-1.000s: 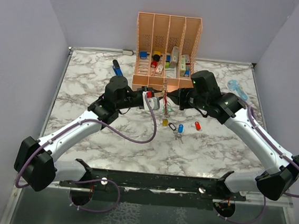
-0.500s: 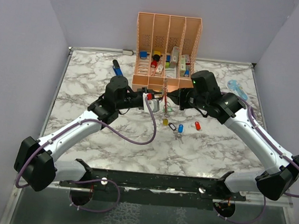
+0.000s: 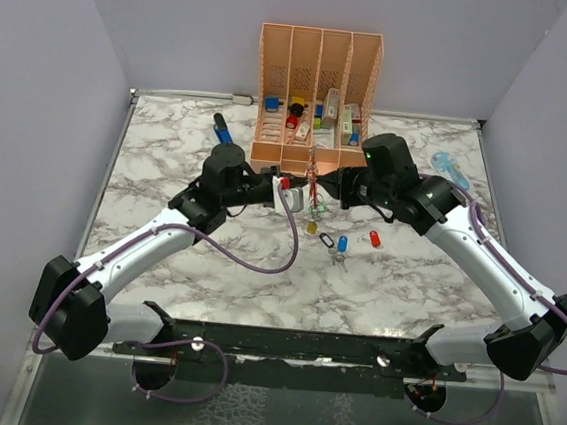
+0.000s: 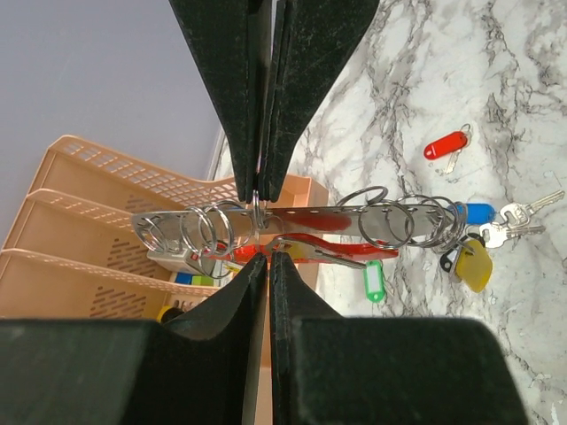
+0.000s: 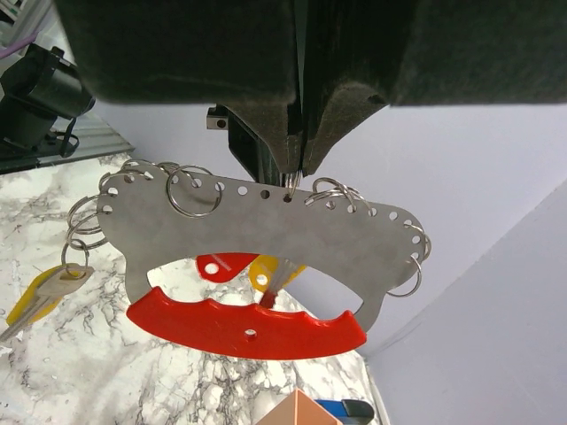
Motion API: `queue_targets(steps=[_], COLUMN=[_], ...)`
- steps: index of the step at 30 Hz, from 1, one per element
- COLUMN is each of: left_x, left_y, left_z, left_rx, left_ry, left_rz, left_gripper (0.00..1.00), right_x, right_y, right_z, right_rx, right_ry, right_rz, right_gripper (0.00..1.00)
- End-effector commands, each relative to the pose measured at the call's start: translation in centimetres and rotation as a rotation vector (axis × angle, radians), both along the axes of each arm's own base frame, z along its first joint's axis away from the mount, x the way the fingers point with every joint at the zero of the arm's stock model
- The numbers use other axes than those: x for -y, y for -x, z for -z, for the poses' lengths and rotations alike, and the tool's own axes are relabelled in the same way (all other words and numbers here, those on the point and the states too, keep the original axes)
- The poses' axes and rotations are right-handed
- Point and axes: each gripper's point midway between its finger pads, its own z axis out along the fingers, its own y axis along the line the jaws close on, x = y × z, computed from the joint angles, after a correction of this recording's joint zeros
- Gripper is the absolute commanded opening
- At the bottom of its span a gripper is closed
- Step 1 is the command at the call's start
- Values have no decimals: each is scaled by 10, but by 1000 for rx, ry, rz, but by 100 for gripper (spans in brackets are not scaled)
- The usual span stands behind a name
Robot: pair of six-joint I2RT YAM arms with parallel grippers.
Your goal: Put the keys on the keyring
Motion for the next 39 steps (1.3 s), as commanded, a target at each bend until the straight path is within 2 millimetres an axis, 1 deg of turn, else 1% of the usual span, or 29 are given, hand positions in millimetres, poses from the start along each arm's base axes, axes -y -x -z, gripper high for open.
queue_targets(steps=[1,4,13,16,18,24,30,34,39], left_x=[3,3,5,4,4,7,7,7,8], left_y=[-5,-7,-10,-12,-10,-11,-11,-10,-9], left_z=[-14,-15,-19,-21,-21,-11,-8,-2,-4], left_rx=[39,40,39,22,10,-32,-55,-77,-90], left_ry=[19,24,45,63,70,76,82,85,100], left_rz=[7,1,-8,-26,-22,-21,-26,-30,-26], left_gripper=[7,0,0,10,14,26,31,31,31], right_x=[-4,-5,-6,-5,-5,-13,-16,-17,-16], right_y=[-3,-3,-3,-4,-4,-2,-1,-1,0], right_z=[-32,-31,-31,-30,-30,-32,-33,-34,-30], right_rx=[80,80,82,84,83,89,95,99,93], right_ry=[-60,-58,-58,-54,-55,-69,-76,-79,-75], right_rz=[-10,-17,-21,-17,-19,-60,-77,-84,-82], right_gripper=[1,1,1,1,1,1,1,1,1])
